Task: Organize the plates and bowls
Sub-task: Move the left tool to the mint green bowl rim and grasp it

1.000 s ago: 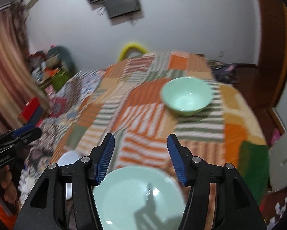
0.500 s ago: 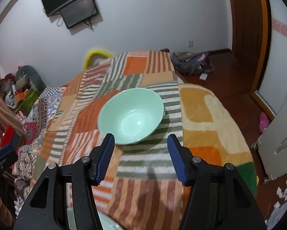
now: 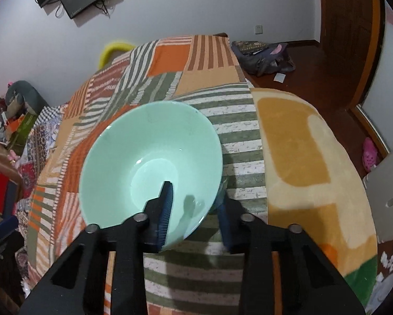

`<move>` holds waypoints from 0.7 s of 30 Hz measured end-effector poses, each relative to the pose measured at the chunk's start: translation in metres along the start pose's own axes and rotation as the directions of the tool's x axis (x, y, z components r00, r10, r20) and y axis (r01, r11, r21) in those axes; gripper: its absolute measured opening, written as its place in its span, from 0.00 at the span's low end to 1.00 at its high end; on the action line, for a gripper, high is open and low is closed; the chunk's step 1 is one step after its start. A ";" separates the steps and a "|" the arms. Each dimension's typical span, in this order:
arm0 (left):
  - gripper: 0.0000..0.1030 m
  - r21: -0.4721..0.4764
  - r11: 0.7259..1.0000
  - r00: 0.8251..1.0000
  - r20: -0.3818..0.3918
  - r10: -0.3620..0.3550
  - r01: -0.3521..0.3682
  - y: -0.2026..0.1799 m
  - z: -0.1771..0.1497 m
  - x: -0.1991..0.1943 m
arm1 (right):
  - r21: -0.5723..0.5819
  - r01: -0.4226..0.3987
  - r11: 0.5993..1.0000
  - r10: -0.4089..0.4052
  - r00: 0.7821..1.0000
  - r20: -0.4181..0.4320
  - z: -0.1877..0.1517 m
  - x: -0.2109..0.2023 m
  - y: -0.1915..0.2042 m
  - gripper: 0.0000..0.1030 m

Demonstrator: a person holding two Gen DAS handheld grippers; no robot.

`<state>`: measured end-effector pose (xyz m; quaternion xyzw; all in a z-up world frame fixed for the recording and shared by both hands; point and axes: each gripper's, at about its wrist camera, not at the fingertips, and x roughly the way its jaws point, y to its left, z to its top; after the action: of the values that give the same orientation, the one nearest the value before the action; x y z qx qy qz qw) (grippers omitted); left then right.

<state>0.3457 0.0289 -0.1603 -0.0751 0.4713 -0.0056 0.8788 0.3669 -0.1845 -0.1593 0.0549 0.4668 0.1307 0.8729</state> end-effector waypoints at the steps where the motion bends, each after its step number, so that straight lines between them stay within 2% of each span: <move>1: 0.59 -0.001 1.000 1.000 -0.001 0.000 0.000 0.000 0.001 0.002 | -0.013 0.002 1.000 -0.002 1.000 0.003 0.000 0.001 -0.001 0.20; 2: 0.59 0.000 1.000 1.000 -0.004 0.000 0.000 -0.001 0.002 0.005 | -0.026 0.005 1.000 -0.005 1.000 0.005 -0.001 -0.002 -0.001 0.18; 13: 0.59 -0.004 1.000 0.999 -0.045 0.002 -0.002 -0.011 0.013 0.039 | -0.167 -0.076 0.983 0.071 0.997 -0.038 -0.026 -0.020 0.013 0.18; 17: 0.58 -0.004 1.000 0.998 -0.068 -0.006 0.005 -0.015 0.016 0.053 | -0.173 -0.124 0.977 0.115 0.992 -0.057 -0.034 -0.025 0.013 0.18; 21: 0.42 0.016 1.000 0.996 -0.088 -0.018 0.019 -0.024 0.019 0.066 | -0.158 -0.163 0.974 0.154 0.986 -0.064 -0.039 -0.031 0.011 0.18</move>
<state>0.3998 0.0020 -0.2008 -0.0715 0.5087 -0.0210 0.8577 0.3160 -0.1836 -0.1545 0.0173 0.4708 0.2389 0.8491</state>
